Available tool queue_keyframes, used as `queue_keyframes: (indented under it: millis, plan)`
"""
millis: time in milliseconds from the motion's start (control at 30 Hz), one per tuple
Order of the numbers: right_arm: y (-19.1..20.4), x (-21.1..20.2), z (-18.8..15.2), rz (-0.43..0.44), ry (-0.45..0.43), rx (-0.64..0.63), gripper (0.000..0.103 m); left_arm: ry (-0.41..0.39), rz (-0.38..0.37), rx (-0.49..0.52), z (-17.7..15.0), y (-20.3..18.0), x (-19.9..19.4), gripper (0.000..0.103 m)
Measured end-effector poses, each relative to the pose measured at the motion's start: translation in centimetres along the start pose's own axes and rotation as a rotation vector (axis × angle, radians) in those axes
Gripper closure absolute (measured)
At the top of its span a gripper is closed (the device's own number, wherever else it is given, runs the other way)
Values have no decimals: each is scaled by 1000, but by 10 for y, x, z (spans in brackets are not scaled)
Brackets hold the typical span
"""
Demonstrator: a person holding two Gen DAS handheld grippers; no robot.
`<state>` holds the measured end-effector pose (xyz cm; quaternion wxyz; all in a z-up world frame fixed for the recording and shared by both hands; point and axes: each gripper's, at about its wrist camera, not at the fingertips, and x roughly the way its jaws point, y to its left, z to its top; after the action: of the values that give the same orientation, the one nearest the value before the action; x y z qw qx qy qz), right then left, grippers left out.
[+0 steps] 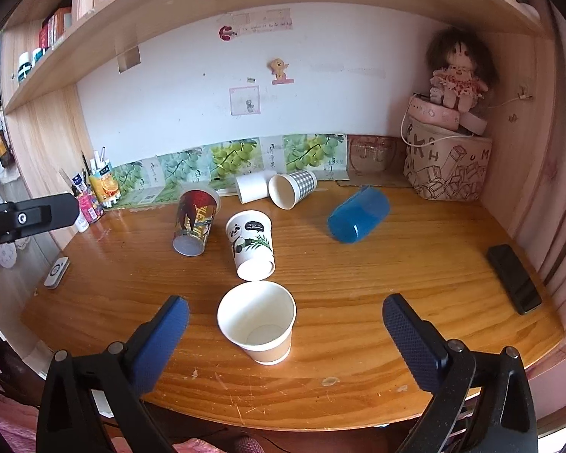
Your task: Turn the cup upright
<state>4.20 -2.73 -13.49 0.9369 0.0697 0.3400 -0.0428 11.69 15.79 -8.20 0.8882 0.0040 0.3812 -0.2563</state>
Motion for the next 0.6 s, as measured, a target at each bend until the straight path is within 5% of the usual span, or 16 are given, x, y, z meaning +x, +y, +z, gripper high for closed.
queue_keyframes:
  millis: [233, 600]
  plan:
    - [-13, -39, 17, 31, 9, 22, 0, 3, -27, -81, 2, -14, -13, 8]
    - [-8, -101, 53, 130, -78, -3, 0, -64, 47, -203, 4, -31, -62, 8]
